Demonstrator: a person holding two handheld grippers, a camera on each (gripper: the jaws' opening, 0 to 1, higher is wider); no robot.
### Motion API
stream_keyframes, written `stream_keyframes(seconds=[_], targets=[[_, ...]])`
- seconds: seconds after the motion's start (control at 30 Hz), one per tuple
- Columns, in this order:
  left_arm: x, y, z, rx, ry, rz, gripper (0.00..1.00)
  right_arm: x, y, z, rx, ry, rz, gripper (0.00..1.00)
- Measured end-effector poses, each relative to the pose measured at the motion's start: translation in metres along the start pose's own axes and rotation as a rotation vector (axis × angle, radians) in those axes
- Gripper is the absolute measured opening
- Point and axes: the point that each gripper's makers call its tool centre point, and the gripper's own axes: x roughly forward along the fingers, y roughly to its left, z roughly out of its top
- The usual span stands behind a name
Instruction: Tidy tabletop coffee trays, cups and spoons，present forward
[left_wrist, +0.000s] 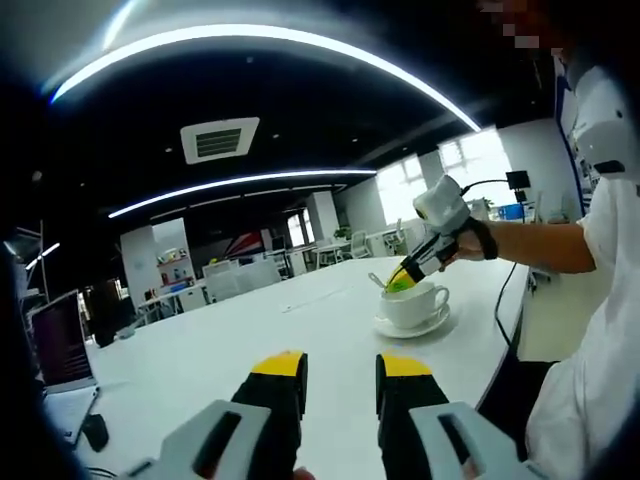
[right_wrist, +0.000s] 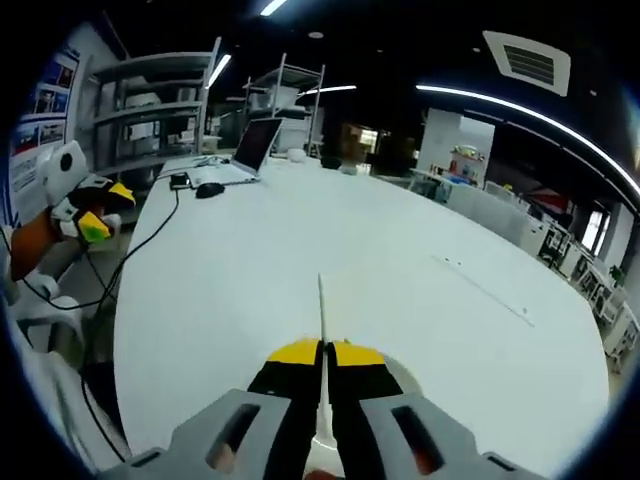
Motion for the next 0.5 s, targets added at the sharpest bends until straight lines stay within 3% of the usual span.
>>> stream_keyframes(seconds=[0.33, 0.43, 0.5], targets=[[-0.002, 0.001, -0.001, -0.009, -0.001, 0.004, 0.29, 0.001, 0.007, -0.002, 0.007, -0.005, 0.033, 0.08], [-0.002, 0.001, -0.001, -0.013, -0.004, 0.002, 0.29, -0.003, 0.005, 0.002, 0.005, -0.024, 0.037, 0.13], [-0.002, 0.001, -0.001, -0.017, -0.005, 0.005, 0.29, -0.013, -0.001, 0.012, 0.004, -0.072, 0.016, 0.16]])
